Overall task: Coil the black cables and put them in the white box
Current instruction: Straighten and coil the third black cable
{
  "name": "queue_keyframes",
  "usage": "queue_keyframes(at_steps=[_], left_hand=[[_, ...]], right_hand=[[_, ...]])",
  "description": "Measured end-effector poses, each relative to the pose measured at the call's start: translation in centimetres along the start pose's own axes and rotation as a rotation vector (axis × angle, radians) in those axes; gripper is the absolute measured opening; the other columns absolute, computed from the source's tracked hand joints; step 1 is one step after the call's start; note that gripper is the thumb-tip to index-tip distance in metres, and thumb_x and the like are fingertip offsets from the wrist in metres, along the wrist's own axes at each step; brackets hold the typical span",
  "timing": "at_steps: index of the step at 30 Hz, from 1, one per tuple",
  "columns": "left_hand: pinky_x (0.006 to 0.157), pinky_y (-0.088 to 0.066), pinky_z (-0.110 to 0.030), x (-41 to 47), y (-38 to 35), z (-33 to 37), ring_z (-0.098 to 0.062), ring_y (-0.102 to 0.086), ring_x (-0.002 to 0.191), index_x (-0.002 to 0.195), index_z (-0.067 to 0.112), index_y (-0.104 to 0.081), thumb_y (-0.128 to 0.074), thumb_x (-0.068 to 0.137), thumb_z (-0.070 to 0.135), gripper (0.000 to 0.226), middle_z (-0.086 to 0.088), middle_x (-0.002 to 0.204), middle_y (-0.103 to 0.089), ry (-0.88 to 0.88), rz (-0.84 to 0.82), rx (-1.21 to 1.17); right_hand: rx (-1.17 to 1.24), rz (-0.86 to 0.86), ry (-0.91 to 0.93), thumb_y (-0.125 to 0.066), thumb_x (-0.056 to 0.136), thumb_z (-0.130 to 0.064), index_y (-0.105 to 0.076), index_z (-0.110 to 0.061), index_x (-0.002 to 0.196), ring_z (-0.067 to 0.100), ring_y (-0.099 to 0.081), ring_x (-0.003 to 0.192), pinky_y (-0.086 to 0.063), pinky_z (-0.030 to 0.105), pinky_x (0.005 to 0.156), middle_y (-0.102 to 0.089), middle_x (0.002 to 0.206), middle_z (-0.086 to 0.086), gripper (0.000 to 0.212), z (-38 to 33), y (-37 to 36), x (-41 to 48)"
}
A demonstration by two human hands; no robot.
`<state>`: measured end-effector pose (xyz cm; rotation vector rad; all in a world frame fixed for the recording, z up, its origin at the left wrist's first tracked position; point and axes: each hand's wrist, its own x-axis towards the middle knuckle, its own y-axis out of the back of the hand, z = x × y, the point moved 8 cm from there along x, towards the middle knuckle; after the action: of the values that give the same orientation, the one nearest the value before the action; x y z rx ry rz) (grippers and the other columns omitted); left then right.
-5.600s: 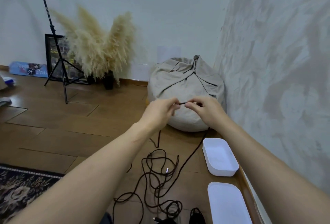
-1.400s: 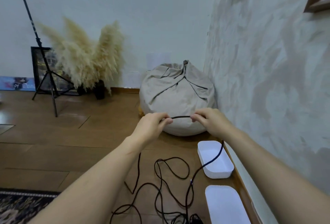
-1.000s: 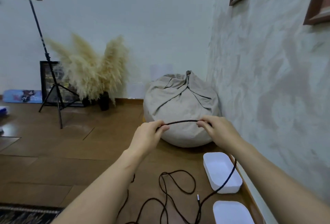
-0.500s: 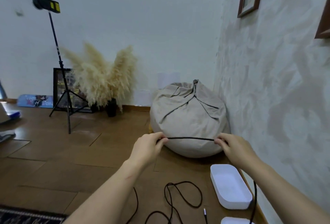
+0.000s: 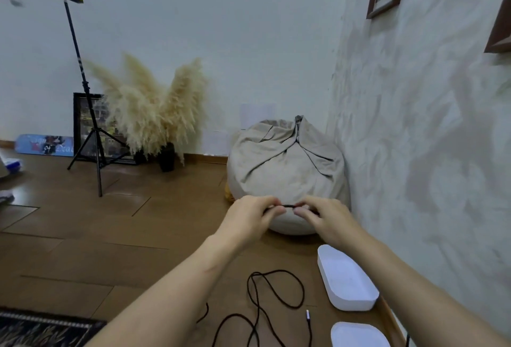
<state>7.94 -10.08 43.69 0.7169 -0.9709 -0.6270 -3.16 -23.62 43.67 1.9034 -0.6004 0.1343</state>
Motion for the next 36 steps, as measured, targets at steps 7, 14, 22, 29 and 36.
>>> queue_keyframes(at_steps=[7, 14, 22, 29, 36], left_hand=[[0.066, -0.051, -0.035, -1.4, 1.8, -6.7, -0.011, -0.060, 0.072, 0.092, 0.033, -0.066, -0.050, 0.103, 0.049, 0.025, 0.011, 0.076, -0.066, 0.228, 0.041, -0.013], [0.064, -0.048, -0.031, 0.0, -0.2, -1.1, -0.004, -0.059, 0.069, 0.088, 0.030, -0.067, -0.055, 0.101, 0.047, 0.025, 0.011, 0.073, -0.065, 0.036, -0.024, -0.042], [0.065, -0.048, -0.032, -0.3, -0.1, -0.8, -0.006, -0.057, 0.070, 0.096, 0.031, -0.069, -0.054, 0.102, 0.045, 0.022, 0.010, 0.074, -0.065, 0.065, 0.003, -0.056], [0.068, -0.053, -0.040, -1.1, 1.0, -5.4, -0.013, -0.060, 0.071, 0.089, 0.029, -0.065, -0.050, 0.103, 0.047, 0.027, 0.008, 0.076, -0.066, 0.212, 0.045, -0.007], [0.062, -0.043, -0.030, 0.7, 1.2, -0.2, -0.005, -0.057, 0.069, 0.093, 0.031, -0.068, -0.057, 0.100, 0.046, 0.020, 0.007, 0.073, -0.064, 0.066, 0.047, -0.122]], right_hand=[[-0.139, 0.160, -0.254, -0.051, 0.101, -0.040, -0.065, -0.032, 0.104, 0.022, -0.065, 0.088, -0.049, 0.039, 0.072, -0.071, 0.089, -0.007, 0.016, 6.1, 3.0, -1.5], [-0.065, 0.080, 0.013, -0.055, 0.100, -0.042, -0.070, -0.030, 0.096, 0.010, -0.059, 0.078, -0.044, 0.034, 0.068, -0.067, 0.079, -0.011, 0.020, -0.4, 1.2, 0.3], [-0.060, 0.016, 0.006, -0.054, 0.099, -0.045, -0.063, -0.033, 0.110, 0.006, -0.056, 0.083, -0.038, 0.031, 0.070, -0.061, 0.088, -0.017, 0.018, 0.3, 0.8, -0.3], [-0.178, 0.225, -0.178, -0.050, 0.102, -0.039, -0.063, -0.026, 0.095, 0.027, -0.065, 0.086, -0.048, 0.040, 0.069, -0.071, 0.088, -0.003, 0.019, 5.2, 3.8, -0.8], [0.078, 0.002, 0.024, -0.053, 0.101, -0.036, -0.067, -0.030, 0.099, 0.013, -0.059, 0.079, -0.043, 0.033, 0.069, -0.066, 0.083, -0.008, 0.015, -1.0, 0.0, 1.2]])
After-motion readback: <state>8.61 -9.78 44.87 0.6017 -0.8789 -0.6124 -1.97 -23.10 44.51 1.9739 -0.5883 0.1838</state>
